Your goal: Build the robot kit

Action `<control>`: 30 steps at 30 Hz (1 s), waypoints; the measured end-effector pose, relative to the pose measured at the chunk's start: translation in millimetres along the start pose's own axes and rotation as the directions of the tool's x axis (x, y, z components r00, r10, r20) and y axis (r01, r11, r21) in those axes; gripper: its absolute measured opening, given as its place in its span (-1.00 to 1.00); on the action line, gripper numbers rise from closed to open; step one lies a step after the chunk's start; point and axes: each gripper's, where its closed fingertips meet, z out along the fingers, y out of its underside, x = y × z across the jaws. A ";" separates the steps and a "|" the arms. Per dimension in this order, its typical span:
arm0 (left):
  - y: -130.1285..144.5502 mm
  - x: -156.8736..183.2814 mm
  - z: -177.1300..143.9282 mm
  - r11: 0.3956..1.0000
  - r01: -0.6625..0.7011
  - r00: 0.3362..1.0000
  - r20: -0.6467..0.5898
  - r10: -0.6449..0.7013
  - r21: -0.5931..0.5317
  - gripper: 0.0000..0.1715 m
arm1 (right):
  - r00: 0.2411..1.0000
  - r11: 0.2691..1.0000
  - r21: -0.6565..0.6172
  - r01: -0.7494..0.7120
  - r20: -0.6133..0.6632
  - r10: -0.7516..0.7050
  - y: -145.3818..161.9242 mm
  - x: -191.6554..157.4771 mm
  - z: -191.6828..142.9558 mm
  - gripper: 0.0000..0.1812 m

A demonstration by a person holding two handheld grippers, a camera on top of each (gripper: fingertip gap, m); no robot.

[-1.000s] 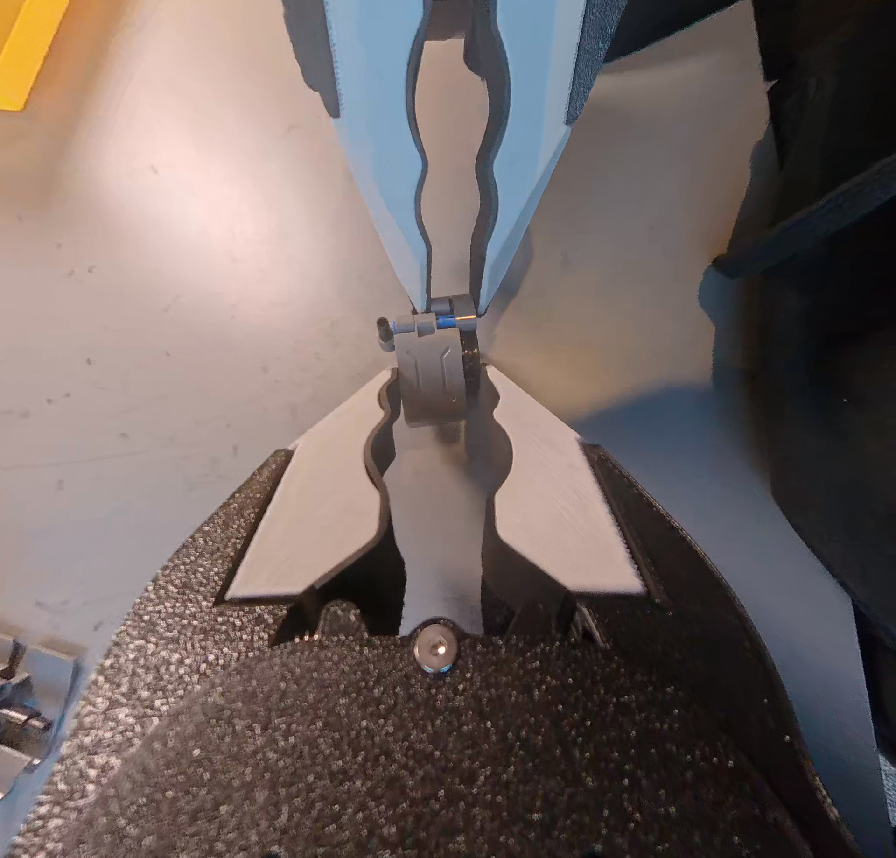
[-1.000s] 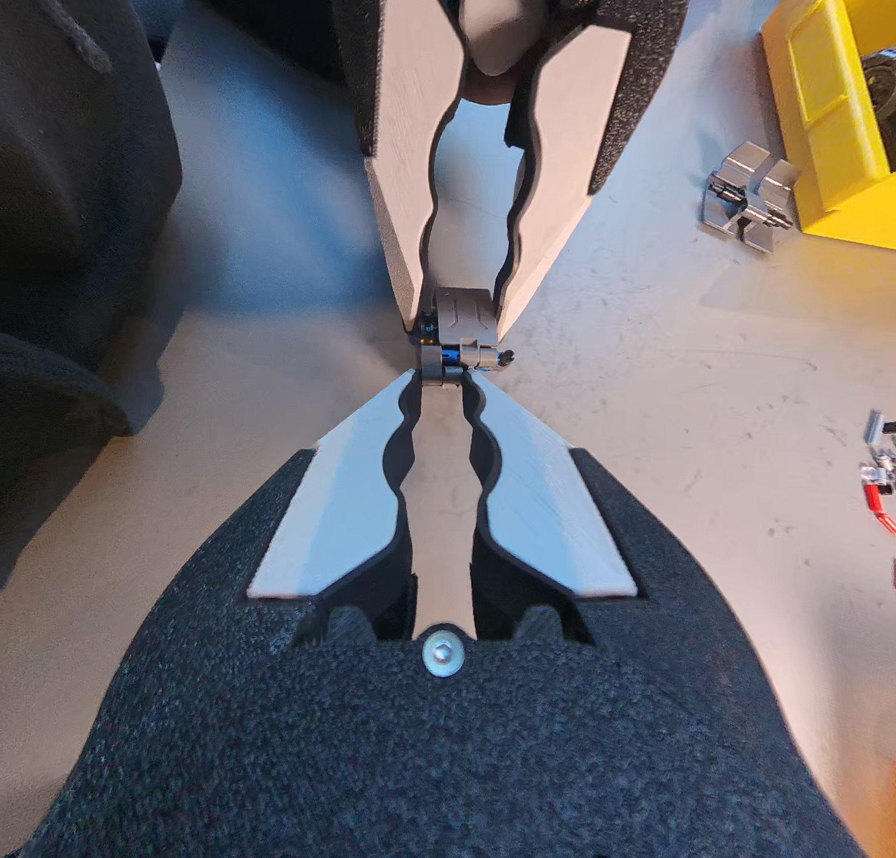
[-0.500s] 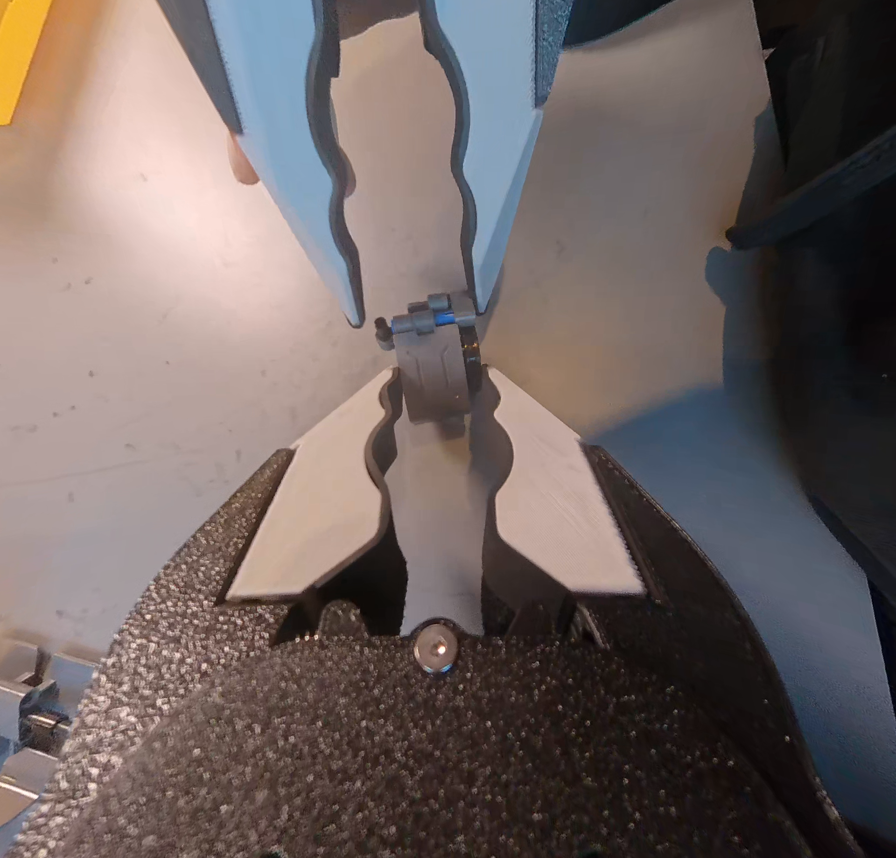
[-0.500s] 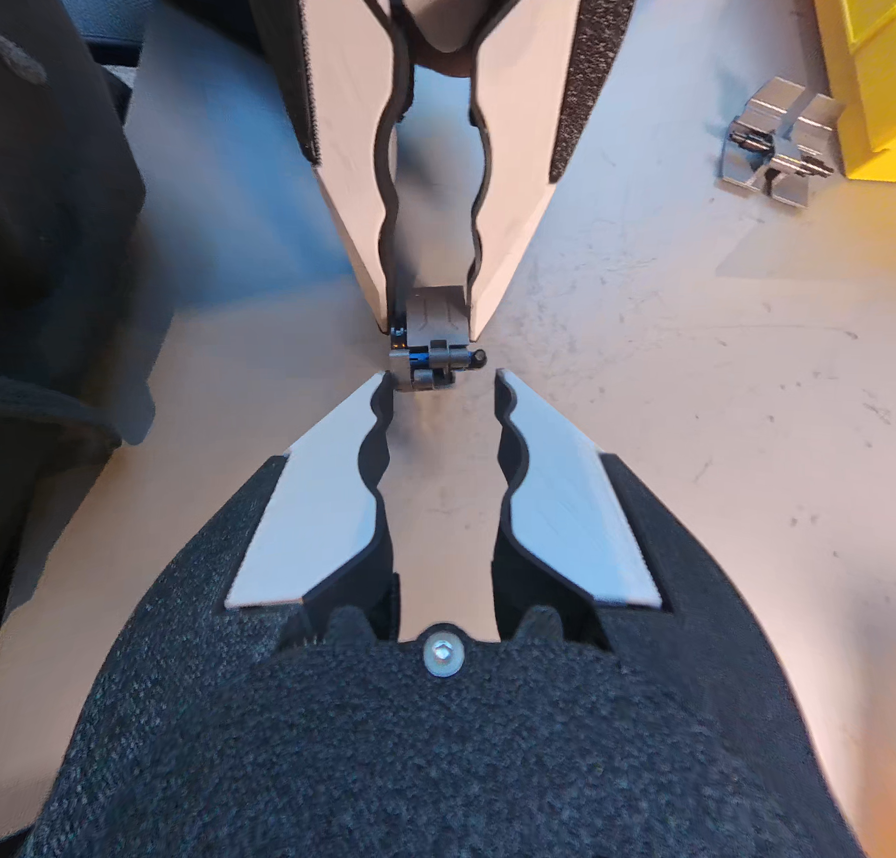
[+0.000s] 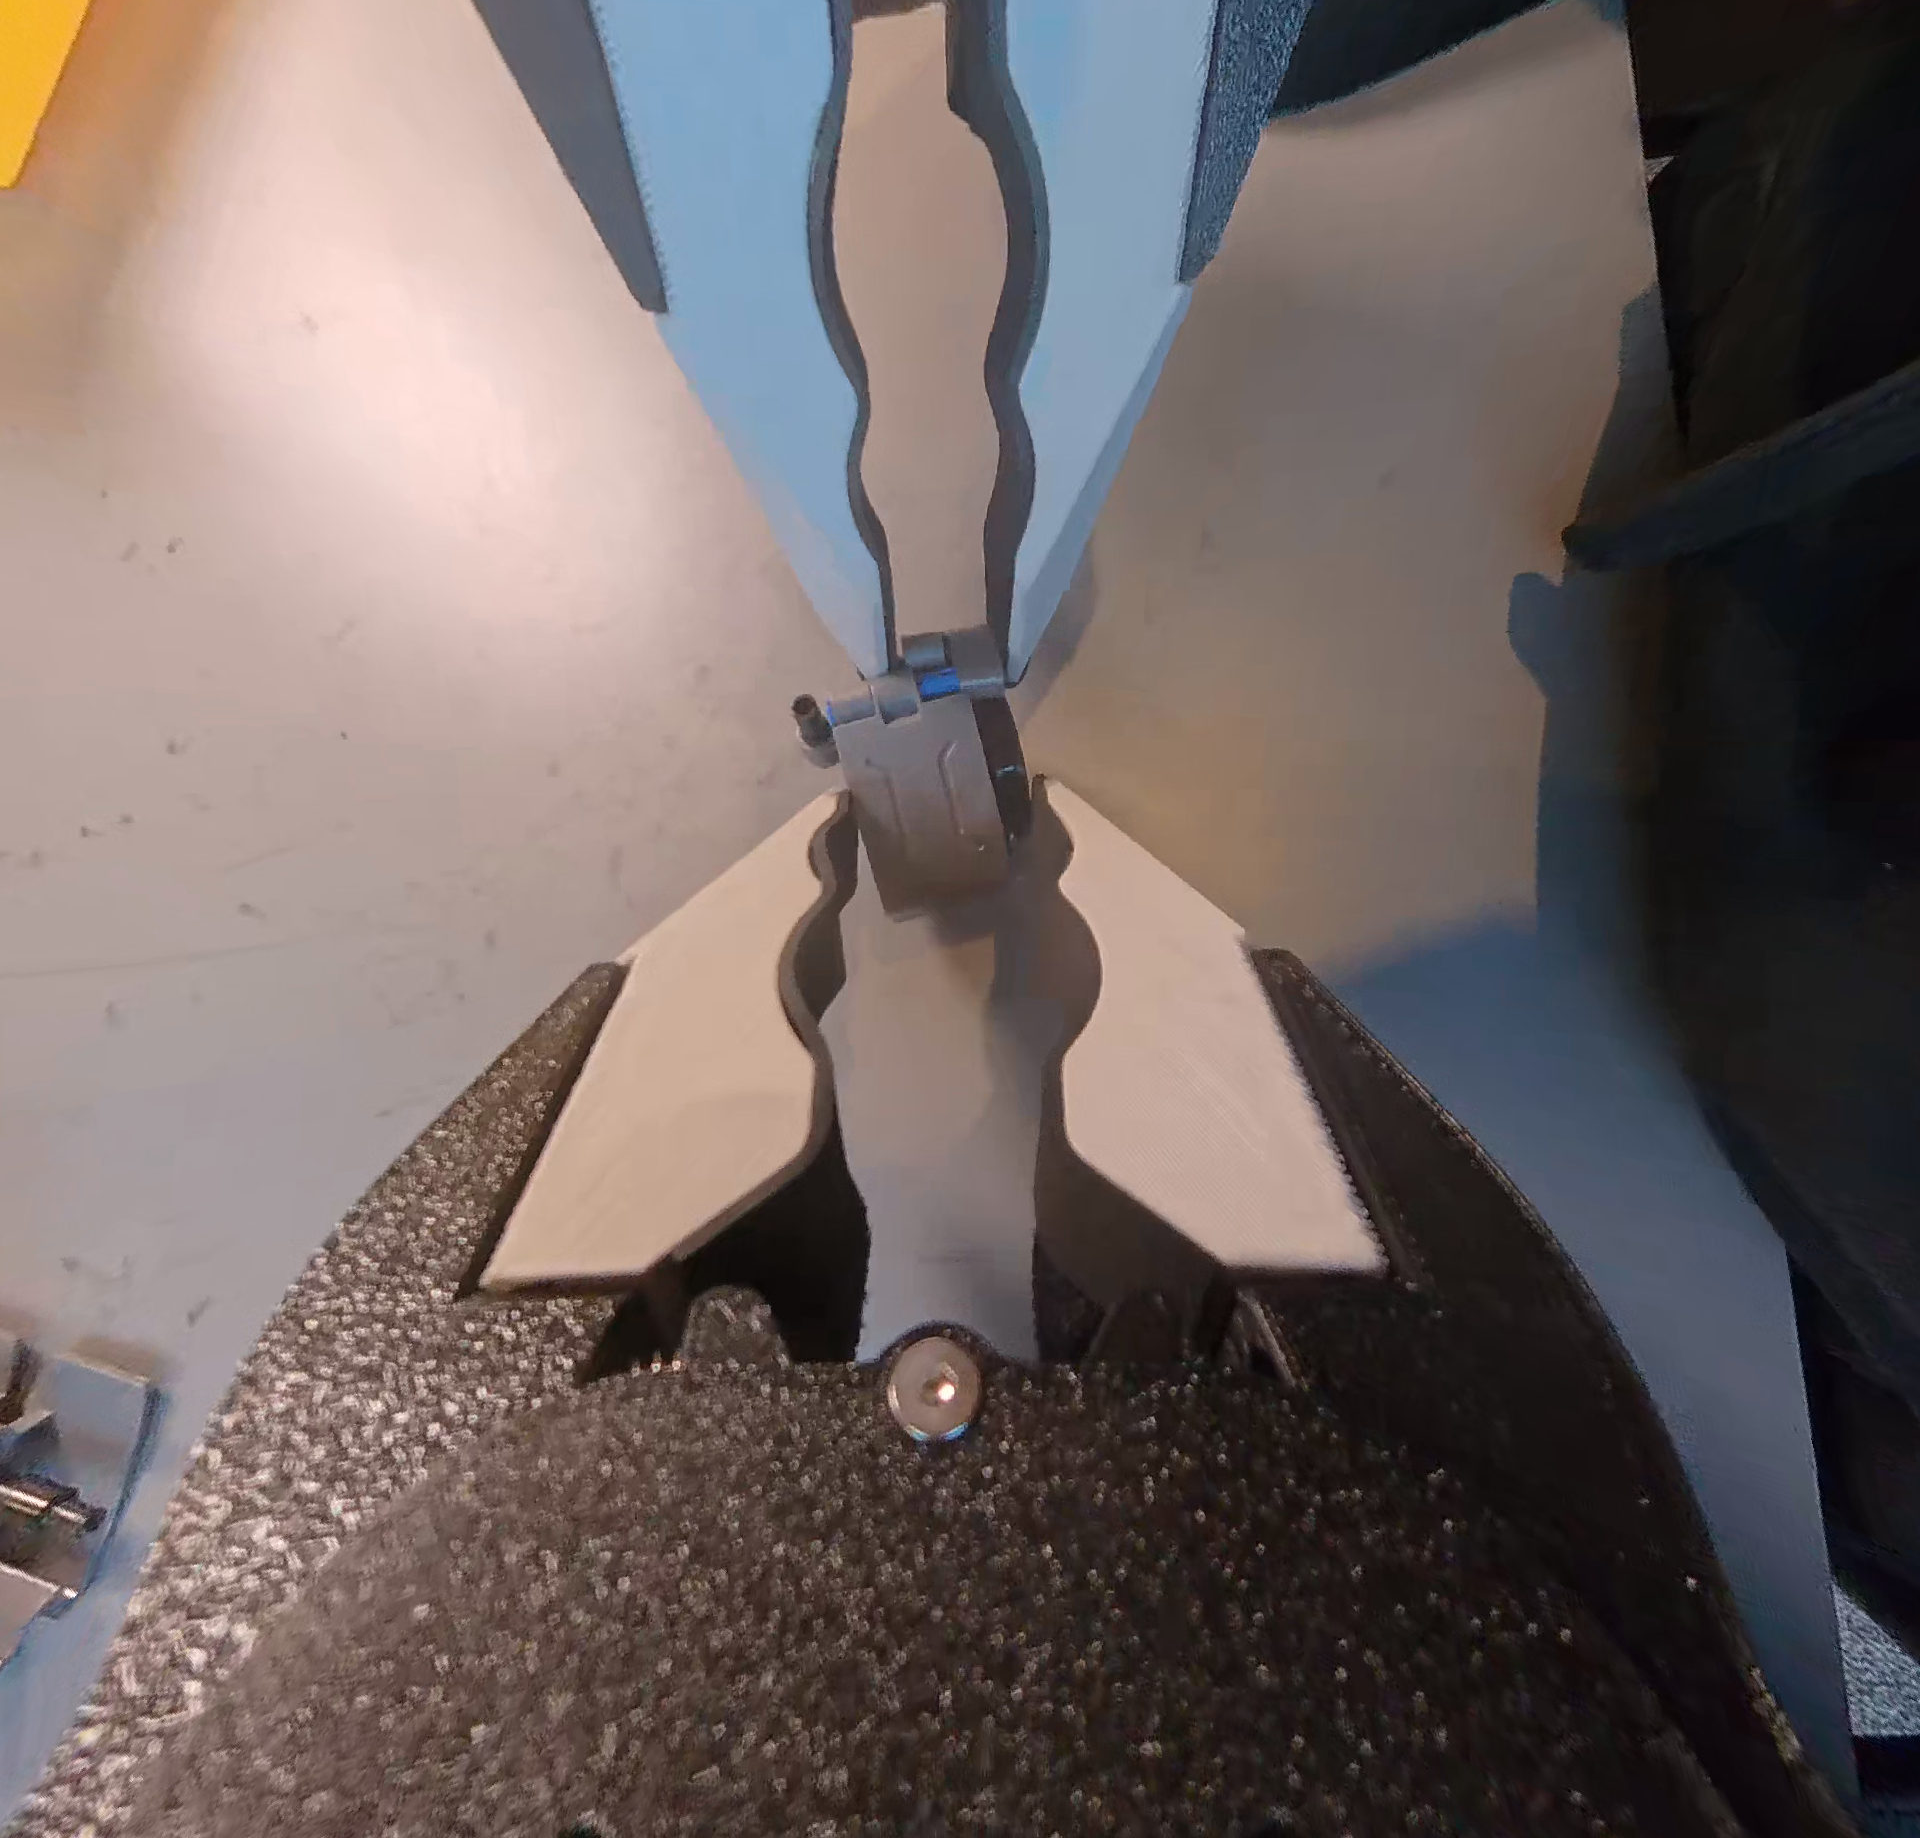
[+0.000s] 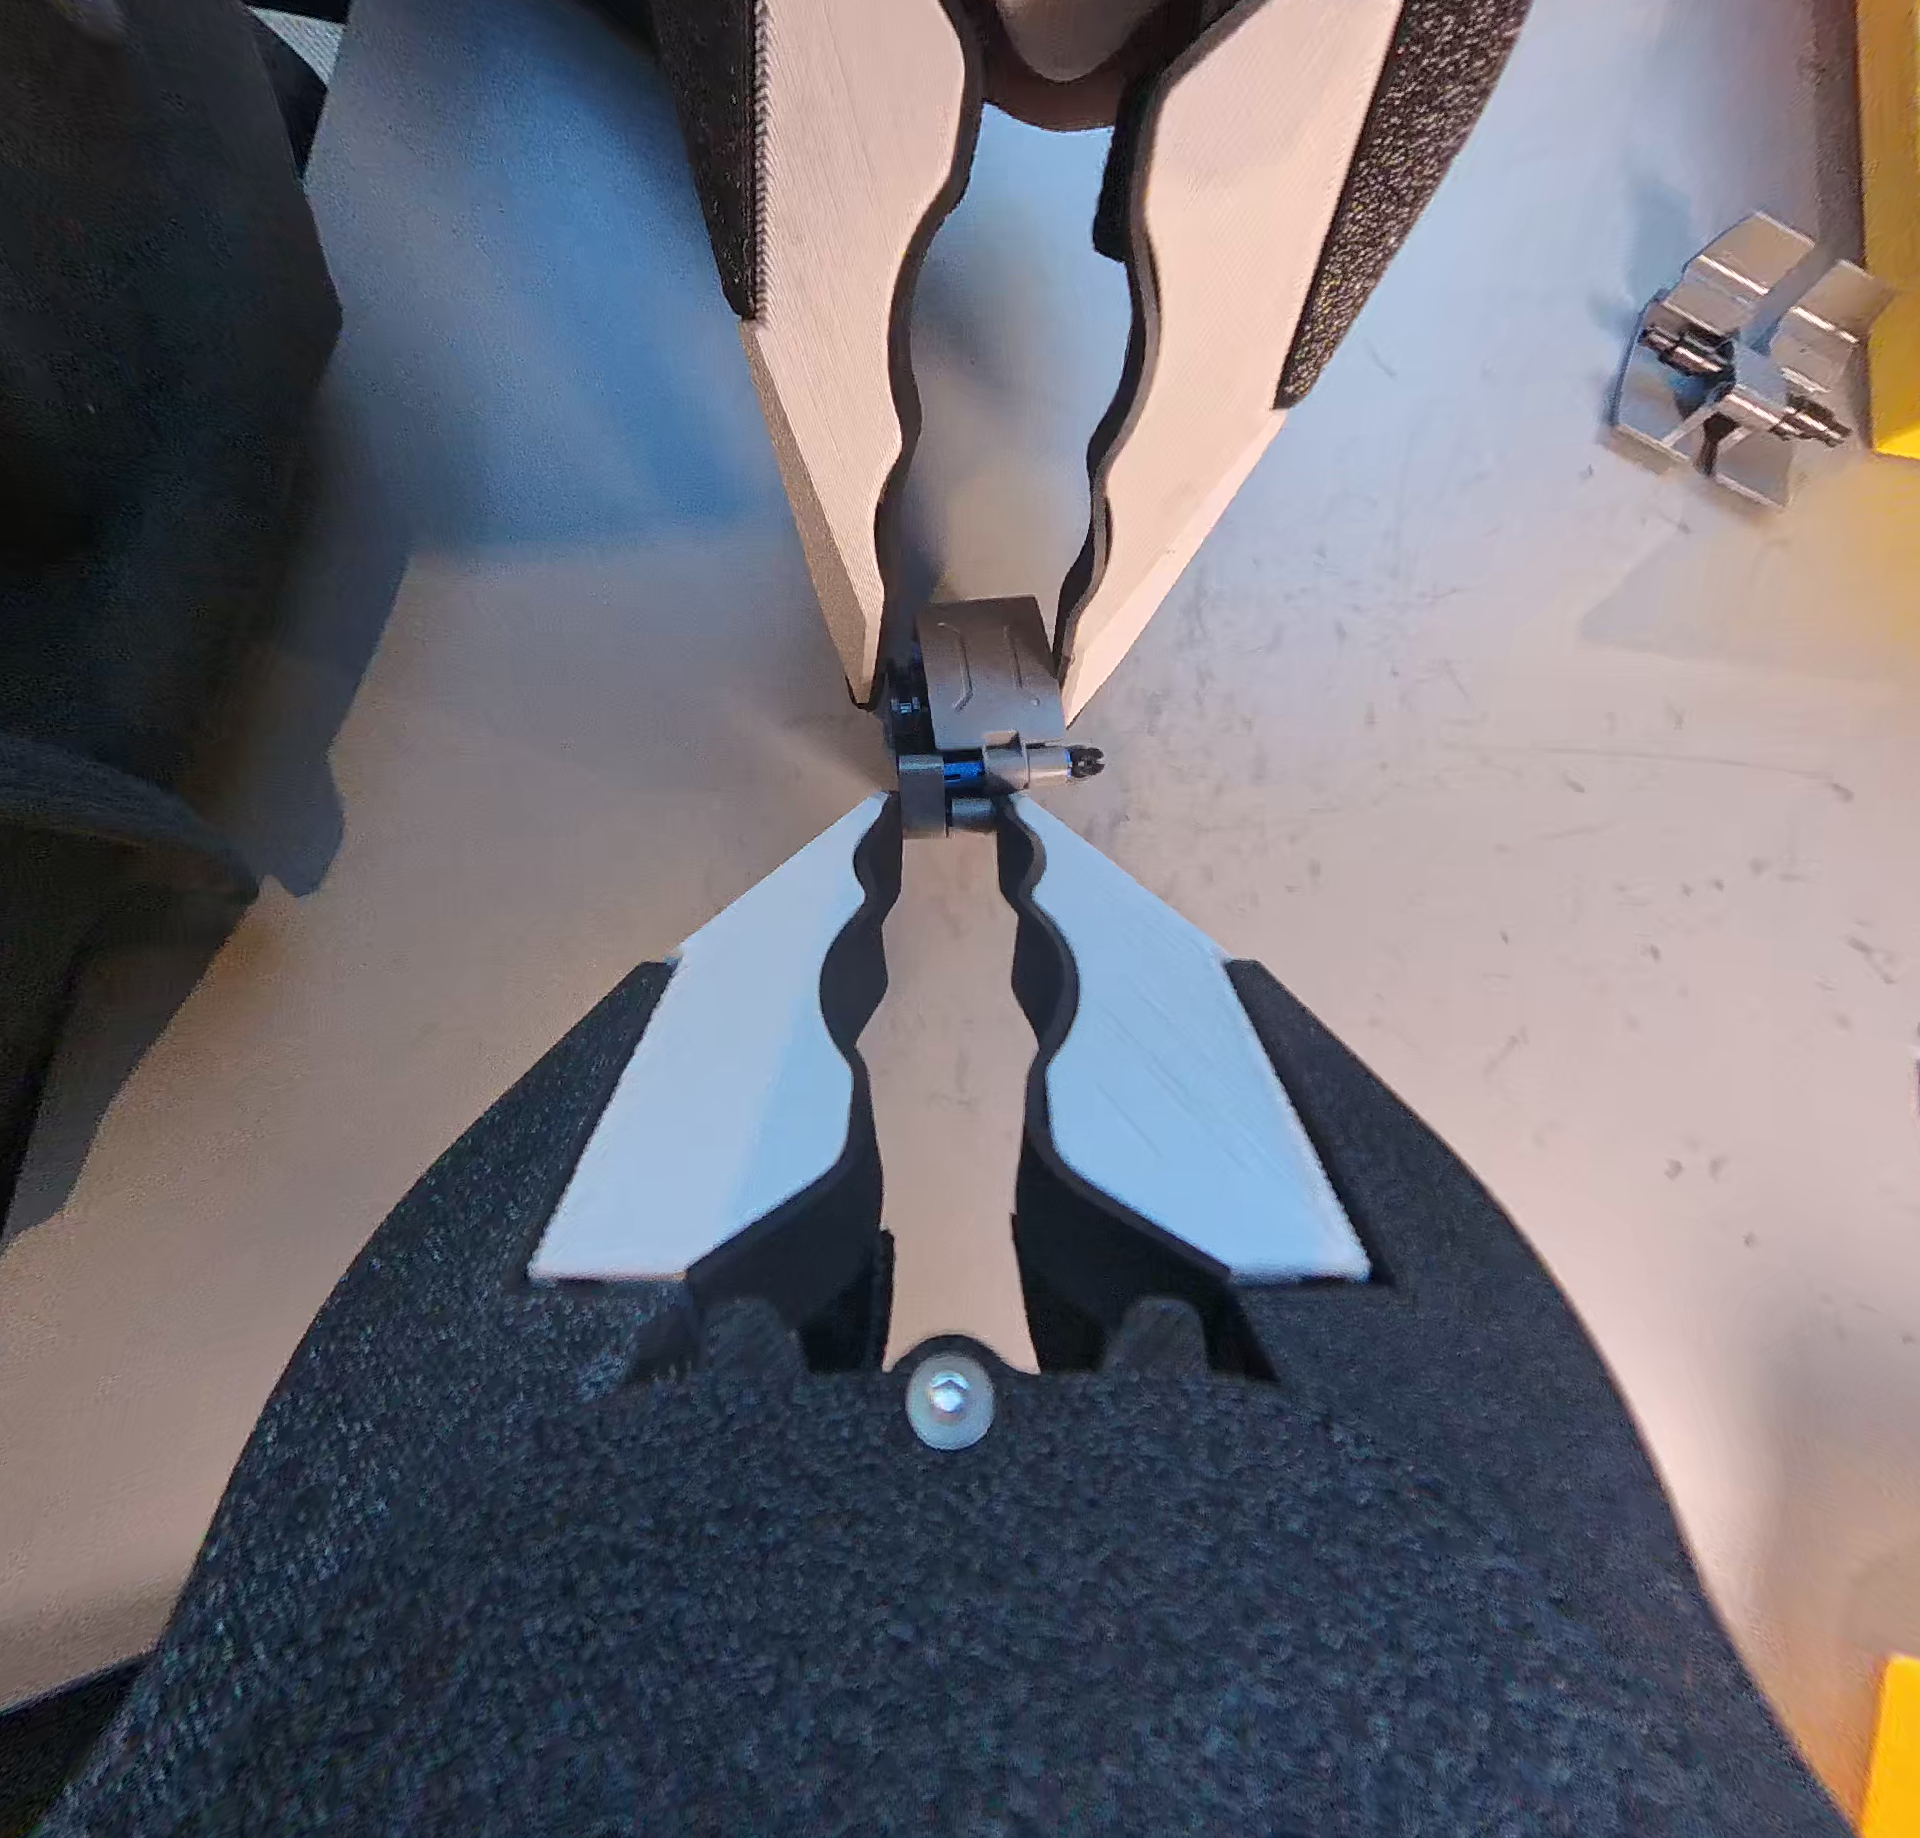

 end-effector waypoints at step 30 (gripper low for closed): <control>-9.0 11.7 7.8 0.999 0.018 1.000 0.006 -0.018 0.041 -0.61 | 0.994 0.996 0.025 -0.085 0.066 0.083 0.2 -9.8 -1.9 -0.70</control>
